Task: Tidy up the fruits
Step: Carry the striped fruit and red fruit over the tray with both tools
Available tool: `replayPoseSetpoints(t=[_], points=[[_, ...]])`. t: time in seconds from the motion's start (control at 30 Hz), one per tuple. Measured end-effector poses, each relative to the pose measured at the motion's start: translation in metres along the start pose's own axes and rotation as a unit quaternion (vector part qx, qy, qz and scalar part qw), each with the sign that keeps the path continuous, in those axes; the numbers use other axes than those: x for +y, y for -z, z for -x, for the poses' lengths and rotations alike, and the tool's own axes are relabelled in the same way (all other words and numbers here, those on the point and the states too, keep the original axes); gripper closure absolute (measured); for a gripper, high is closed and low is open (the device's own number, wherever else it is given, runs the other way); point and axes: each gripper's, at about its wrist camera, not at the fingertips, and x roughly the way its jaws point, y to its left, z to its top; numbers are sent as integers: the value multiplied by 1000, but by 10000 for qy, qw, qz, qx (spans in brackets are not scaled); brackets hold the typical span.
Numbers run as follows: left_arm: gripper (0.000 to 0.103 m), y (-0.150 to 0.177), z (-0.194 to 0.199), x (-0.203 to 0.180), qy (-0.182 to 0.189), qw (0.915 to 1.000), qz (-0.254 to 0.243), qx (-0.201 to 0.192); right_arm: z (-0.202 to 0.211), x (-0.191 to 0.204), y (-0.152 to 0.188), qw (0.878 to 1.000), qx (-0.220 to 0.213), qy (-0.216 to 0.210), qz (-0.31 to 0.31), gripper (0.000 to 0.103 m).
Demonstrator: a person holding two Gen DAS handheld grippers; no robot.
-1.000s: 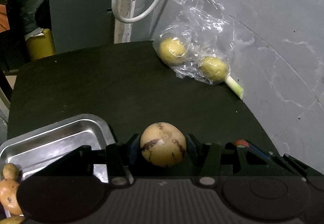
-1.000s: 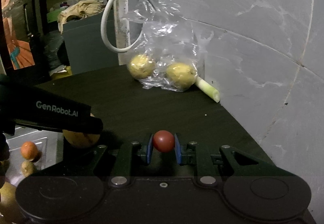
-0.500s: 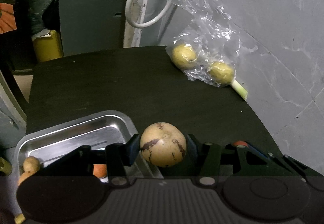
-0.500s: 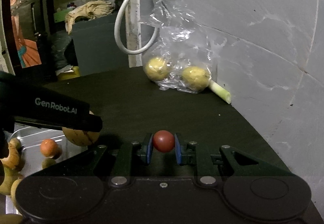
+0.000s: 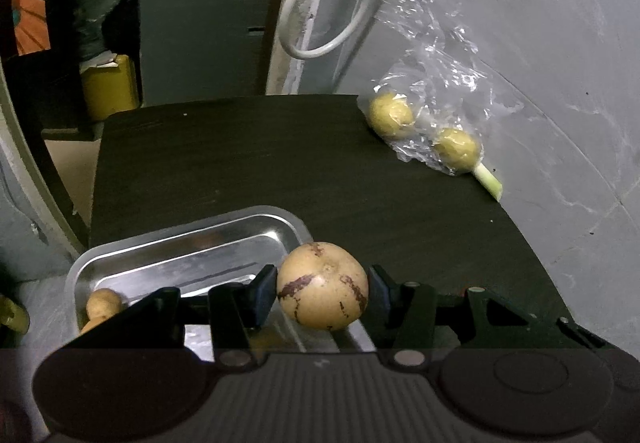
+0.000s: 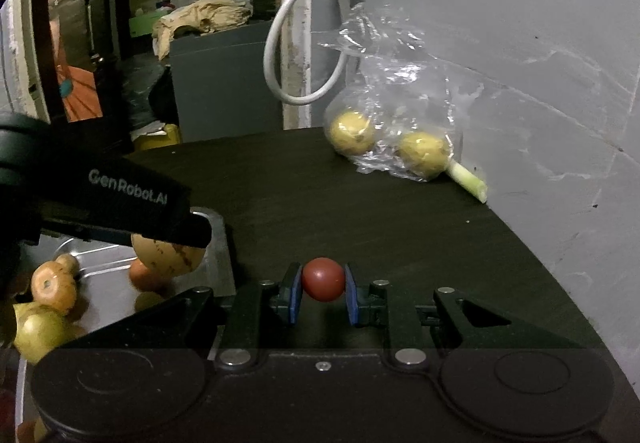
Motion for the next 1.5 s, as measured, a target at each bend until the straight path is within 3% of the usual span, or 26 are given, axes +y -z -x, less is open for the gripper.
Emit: replayPoseSetpoints(t=[0.73, 1.5], points=[[49, 19, 24, 46, -202, 9985, 508, -30, 21, 44, 23, 9984, 152, -392, 380, 79], [49, 18, 6, 75, -495, 9952, 836, 88, 1, 61, 27, 9955, 467, -598, 559, 79]])
